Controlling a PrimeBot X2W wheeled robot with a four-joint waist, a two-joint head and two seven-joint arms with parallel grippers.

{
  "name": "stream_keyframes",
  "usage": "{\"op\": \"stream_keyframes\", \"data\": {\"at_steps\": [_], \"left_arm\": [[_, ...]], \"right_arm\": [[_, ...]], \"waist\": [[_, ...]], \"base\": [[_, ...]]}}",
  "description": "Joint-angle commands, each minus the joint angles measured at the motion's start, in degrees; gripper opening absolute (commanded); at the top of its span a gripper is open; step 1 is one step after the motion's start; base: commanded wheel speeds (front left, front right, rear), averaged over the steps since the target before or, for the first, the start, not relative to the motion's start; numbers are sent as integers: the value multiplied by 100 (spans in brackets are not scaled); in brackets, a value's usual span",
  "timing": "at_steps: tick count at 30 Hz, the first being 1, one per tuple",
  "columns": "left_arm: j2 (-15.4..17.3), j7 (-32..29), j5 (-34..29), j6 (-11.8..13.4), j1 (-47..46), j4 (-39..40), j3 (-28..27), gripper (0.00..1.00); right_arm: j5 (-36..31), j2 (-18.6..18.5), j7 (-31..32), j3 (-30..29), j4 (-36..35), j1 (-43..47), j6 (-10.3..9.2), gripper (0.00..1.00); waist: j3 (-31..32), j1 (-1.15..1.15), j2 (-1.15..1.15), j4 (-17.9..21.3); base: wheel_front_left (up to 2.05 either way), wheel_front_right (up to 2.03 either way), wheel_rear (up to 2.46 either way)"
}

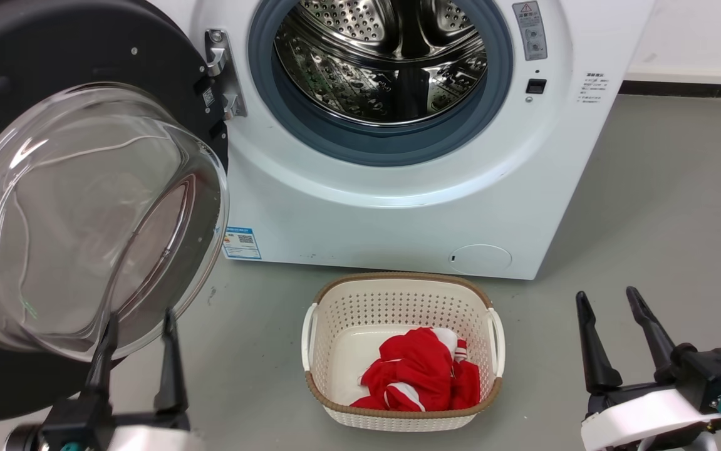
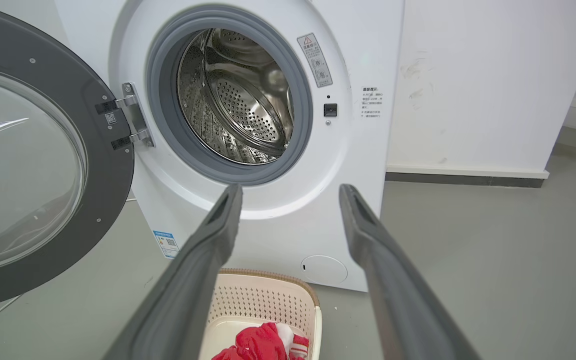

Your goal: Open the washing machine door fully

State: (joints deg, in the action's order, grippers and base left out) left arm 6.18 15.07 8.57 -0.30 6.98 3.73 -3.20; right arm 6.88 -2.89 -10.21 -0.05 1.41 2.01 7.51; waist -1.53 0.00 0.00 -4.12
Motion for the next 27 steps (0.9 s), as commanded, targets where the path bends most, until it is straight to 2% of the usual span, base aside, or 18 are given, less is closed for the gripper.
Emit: {"op": "stream_keyframes", "data": {"at_steps": [1, 8, 15, 27], "left_arm": [[-25, 12, -51, -25, -122, 17, 31, 100], [-86, 12, -188, -152, -568, -224, 183, 100], [-142, 12, -219, -162, -499, -468, 153, 100], [-190, 12, -284, -219, -443, -558, 97, 100]], "right_arm": [[-76, 6, -28, -31, -40, 48, -4, 100], [-248, 6, 42, -107, -189, 82, -4, 100], [-225, 6, 23, -65, -237, 173, -4, 100], [-112, 6, -27, -2, -166, 156, -4, 100]], "waist": [[9, 0, 0, 21], [102, 0, 0, 256], [171, 0, 0, 490], [185, 0, 0, 533]], "base": [[0, 0, 0], [0, 0, 0], [0, 0, 0], [0, 0, 0]]}}
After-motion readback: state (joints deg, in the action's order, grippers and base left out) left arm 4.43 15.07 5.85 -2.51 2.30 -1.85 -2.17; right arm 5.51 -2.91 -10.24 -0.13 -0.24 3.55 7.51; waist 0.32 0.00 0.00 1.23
